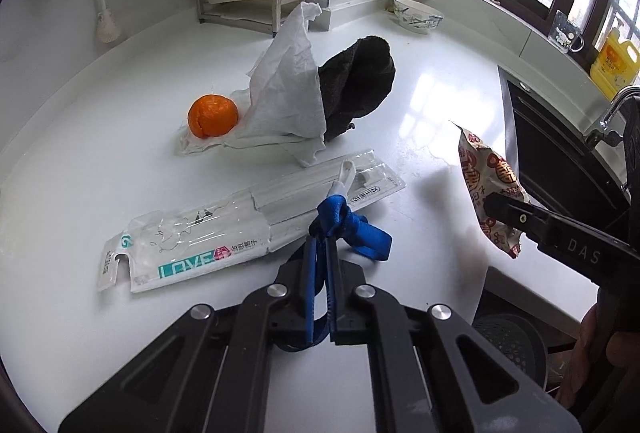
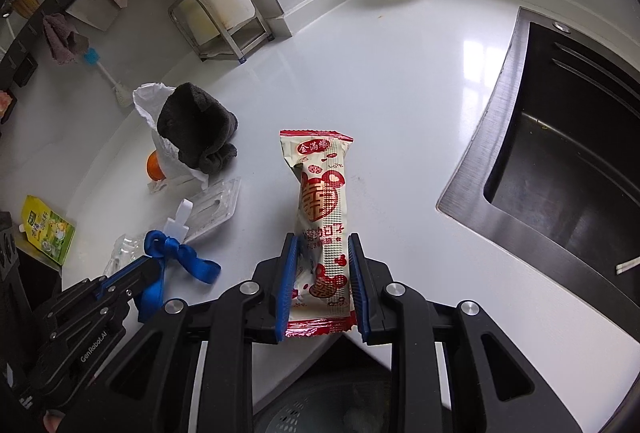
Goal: Collect trash
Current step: 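Lift strap and wrapper and carry both over the grey bin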
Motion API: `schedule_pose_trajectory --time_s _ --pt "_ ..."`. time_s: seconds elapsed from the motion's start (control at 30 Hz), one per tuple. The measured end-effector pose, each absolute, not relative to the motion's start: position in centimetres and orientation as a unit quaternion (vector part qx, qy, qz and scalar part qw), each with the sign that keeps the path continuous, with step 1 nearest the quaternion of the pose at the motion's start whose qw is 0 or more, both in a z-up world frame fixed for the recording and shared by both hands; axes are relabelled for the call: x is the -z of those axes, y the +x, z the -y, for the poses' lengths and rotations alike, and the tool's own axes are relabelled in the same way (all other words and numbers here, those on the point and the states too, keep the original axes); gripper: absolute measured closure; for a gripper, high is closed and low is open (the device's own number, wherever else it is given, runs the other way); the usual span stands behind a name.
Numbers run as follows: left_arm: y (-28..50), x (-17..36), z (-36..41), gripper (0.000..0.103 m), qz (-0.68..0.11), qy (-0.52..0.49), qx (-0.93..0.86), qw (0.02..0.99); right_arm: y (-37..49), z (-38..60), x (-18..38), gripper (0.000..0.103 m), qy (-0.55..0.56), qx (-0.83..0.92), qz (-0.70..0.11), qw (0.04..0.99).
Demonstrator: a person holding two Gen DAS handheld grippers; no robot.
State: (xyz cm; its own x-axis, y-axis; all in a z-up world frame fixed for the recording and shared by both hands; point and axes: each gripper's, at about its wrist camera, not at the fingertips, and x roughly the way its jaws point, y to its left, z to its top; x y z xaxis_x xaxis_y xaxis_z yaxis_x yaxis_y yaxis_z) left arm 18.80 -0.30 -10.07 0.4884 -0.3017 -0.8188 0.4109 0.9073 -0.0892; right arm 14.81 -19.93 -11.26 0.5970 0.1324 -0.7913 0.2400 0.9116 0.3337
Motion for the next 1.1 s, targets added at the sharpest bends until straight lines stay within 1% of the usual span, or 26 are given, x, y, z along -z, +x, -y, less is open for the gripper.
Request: schedule_pose_trajectory --time_s 0.3,0.7,0.9,1.1 --pt "15.6 7.8 0.7 0.098 -0.451 0.069 0.196 0.868 10.4 19.8 9.6 0.078 0.209 0.016 -0.443 0.872" --pt "8.6 5.0 1.1 0.098 -0.446 0.041 0.175 0.877 2.7 20.5 8.0 0.078 0.189 -0.028 -0.453 0.871" --pt "6.3 4.7 0.6 0.098 -0.447 0.026 0.154 0.881 -0.5 21.4 8.1 0.078 0.193 -0.039 -0.455 0.868" --pt "6.1 5.6 -1.3 0.098 -0.452 0.017 0.131 0.882 -2.0 21.7 8.1 0.078 0.191 -0.042 -0.453 0.870"
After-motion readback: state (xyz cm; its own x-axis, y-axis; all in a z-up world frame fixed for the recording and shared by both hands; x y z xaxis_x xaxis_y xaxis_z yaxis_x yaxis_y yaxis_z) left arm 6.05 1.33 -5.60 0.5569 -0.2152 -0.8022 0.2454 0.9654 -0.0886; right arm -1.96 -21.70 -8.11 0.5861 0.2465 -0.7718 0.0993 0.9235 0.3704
